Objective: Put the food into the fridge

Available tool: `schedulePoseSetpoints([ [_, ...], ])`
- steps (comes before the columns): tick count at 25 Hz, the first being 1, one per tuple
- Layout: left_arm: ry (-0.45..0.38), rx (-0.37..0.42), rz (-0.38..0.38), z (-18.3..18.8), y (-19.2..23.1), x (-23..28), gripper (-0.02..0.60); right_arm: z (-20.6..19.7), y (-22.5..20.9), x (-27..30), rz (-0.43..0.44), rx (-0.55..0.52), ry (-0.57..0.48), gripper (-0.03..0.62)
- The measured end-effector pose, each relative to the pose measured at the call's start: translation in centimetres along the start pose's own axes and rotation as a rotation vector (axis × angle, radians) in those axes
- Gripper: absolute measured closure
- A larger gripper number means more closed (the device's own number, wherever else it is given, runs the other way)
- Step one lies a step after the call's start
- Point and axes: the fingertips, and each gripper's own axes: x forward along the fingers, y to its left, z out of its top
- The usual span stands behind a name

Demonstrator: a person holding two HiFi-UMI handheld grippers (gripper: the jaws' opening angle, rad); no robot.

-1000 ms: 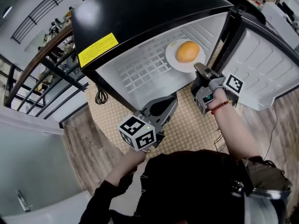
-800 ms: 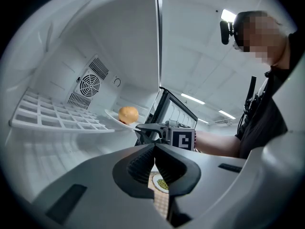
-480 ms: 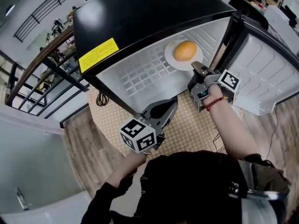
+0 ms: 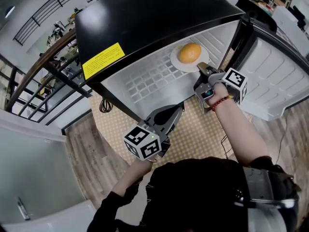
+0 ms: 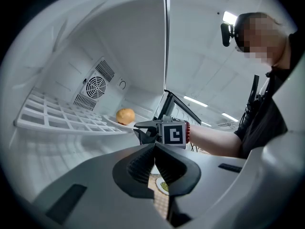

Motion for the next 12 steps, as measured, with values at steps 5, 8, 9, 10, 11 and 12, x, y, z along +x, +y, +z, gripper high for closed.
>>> schedulePoseSetpoints([
  [5,-0.001,-0.005,0.003,-0.2,0.5,-0.4,0.569,0.2,0.0,1.1,-0.010,-0.027,0.000,0.569],
  [8,-0.002,0.000,0.002,-0.2,0.6,-0.4,0.569,0.2,0.3,1.5,-0.012,-0.049,0.007,0.569],
  [9,-0.001,0.003,0.001,-0.2,0.5,-0.4,0.569,0.2,0.4,1.6,-0.014,-0.059,0.010,0.569],
  [10,0.000,0.004,-0.002,-0.2,0.4,-0.4,0.569,0.2,0.4,1.7,-0.018,-0.071,0.012,0.569],
  [11,0.001,0.005,-0.004,-0.3,0.4,-0.3,0.569,0.2,0.5,1.7,-0.023,-0.084,0.014,0.569],
  [12,0.001,0.005,-0.006,-0.3,0.3,-0.3,0.569,0.2,0.5,1.8,-0.030,-0.098,0.016,0.569],
])
